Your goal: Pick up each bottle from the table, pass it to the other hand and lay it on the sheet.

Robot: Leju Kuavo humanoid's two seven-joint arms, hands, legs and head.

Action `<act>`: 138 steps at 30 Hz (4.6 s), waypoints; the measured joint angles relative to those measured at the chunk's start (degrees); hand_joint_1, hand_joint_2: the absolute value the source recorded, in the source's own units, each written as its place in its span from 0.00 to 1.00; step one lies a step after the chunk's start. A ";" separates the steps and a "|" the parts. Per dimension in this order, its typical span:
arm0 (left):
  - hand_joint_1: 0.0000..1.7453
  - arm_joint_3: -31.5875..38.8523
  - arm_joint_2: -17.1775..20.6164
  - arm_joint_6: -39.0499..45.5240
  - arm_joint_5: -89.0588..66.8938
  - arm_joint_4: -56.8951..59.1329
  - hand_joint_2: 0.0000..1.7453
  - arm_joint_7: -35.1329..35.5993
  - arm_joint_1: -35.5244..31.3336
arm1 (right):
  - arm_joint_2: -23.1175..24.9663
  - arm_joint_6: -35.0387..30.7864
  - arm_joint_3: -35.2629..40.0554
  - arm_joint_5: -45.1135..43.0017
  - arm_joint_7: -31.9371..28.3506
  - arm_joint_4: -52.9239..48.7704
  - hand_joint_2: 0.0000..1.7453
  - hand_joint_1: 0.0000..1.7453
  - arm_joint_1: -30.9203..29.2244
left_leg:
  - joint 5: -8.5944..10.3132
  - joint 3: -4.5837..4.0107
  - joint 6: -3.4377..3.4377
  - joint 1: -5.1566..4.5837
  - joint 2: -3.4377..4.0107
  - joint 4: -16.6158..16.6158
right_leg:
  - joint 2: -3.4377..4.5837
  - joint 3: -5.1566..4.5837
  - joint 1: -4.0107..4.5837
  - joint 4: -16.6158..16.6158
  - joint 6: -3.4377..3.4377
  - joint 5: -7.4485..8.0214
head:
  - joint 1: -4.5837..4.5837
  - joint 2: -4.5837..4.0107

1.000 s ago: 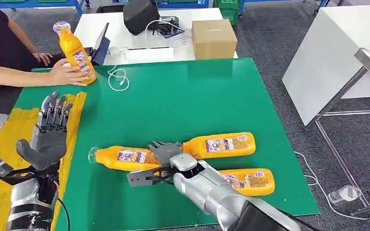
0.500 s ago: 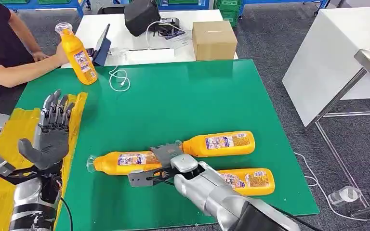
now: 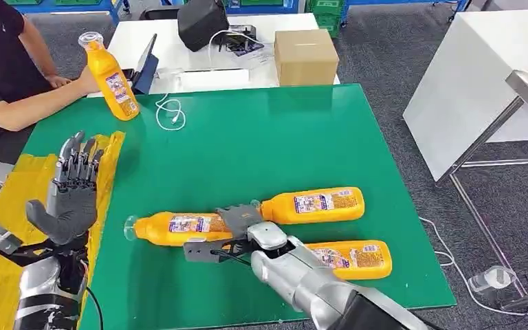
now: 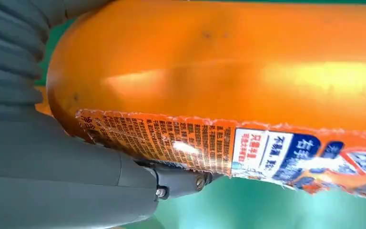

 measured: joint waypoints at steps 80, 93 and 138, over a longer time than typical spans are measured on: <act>1.00 -6.69 -4.98 1.82 14.95 -0.35 1.00 12.35 10.69 | -0.33 -11.97 5.30 -17.47 -13.67 -25.29 1.00 1.00 15.87 | -0.01 -0.65 0.00 -0.03 -0.02 0.01 | -0.02 -0.60 -0.06 -0.02 0.01 -0.01 | 0.02 0.00; 1.00 -6.25 -4.68 3.82 8.26 -0.81 1.00 8.27 10.68 | -0.54 -14.20 3.10 -12.50 -16.32 -25.00 1.00 0.00 16.00 | -0.01 -0.65 0.01 -0.03 -0.02 0.01 | -0.02 -0.58 -0.06 -0.02 0.01 -0.01 | 0.00 0.00; 0.00 -21.55 9.05 57.75 -80.96 26.27 0.00 21.70 5.53 | -10.62 -8.21 -12.25 -16.99 -23.31 -68.28 1.00 0.00 24.63 | -0.81 1.18 0.27 -0.37 -1.29 -0.23 | -1.23 1.18 -0.32 -0.18 0.01 -1.10 | -0.05 0.00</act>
